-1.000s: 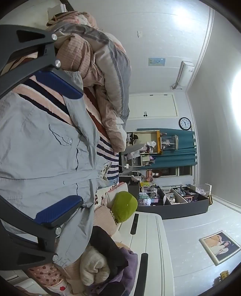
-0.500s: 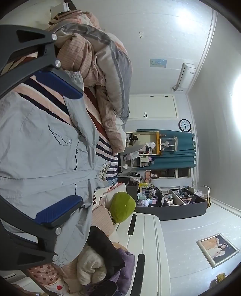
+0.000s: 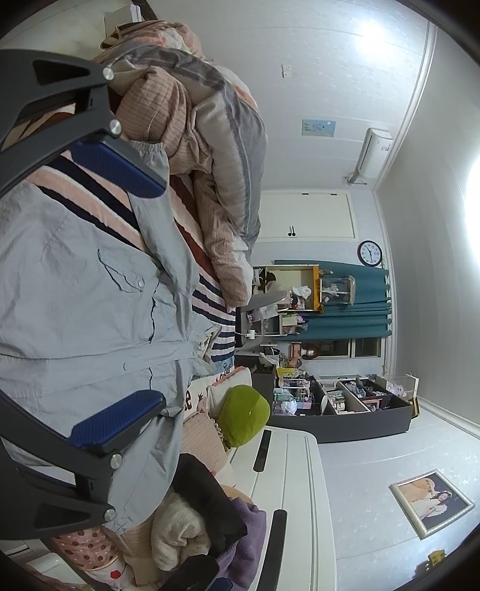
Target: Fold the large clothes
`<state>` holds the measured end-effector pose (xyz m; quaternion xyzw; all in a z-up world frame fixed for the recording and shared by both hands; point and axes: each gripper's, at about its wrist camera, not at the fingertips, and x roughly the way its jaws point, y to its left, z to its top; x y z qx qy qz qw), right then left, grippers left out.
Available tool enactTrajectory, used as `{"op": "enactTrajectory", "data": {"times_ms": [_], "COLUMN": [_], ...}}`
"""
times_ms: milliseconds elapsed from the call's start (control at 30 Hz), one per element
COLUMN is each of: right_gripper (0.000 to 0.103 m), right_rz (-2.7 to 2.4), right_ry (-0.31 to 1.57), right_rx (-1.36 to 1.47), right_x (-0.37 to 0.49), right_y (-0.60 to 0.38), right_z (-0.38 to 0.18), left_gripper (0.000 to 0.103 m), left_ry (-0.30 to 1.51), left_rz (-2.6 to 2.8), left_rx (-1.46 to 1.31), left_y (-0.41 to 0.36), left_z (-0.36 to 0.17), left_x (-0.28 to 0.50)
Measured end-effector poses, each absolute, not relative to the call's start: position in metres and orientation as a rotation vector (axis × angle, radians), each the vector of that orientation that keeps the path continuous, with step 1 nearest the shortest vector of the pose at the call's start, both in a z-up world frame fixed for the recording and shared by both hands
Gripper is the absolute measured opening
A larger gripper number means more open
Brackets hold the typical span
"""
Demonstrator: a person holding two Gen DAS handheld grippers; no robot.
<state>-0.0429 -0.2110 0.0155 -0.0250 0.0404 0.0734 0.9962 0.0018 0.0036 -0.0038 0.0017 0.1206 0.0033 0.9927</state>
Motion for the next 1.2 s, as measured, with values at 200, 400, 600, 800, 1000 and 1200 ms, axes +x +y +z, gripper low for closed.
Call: {"op": "enactTrajectory", "data": {"times_ms": [200, 400, 600, 800, 1000, 1200], "right_gripper": [0.103, 0.103, 0.103, 0.103, 0.103, 0.103], "right_rz": [0.149, 0.15, 0.149, 0.148, 0.147, 0.149], "right_ry": [0.086, 0.092, 0.096, 0.104, 0.108, 0.109], "right_rx": [-0.05, -0.049, -0.047, -0.048, -0.045, -0.045], "right_x": [-0.0416, -0.0415, -0.0414, -0.0394, -0.0396, -0.0396], "right_y": [-0.2098, -0.207, -0.205, -0.2063, -0.2043, -0.205], "right_z": [0.0147, 0.014, 0.0116, 0.01, 0.0087, 0.0084], "left_gripper": [0.102, 0.102, 0.102, 0.102, 0.102, 0.102], "left_ry": [0.243, 0.246, 0.245, 0.249, 0.248, 0.25], "left_rz": [0.006, 0.007, 0.006, 0.002, 0.005, 0.003], "left_rx": [0.002, -0.005, -0.005, -0.004, -0.007, -0.009], "left_y": [0.0046, 0.0051, 0.0058, 0.0051, 0.0053, 0.0051], "left_z": [-0.0032, -0.0039, -0.0037, -0.0053, -0.007, -0.0075], "left_x": [0.0025, 0.0043, 0.0041, 0.0053, 0.0049, 0.0054]}}
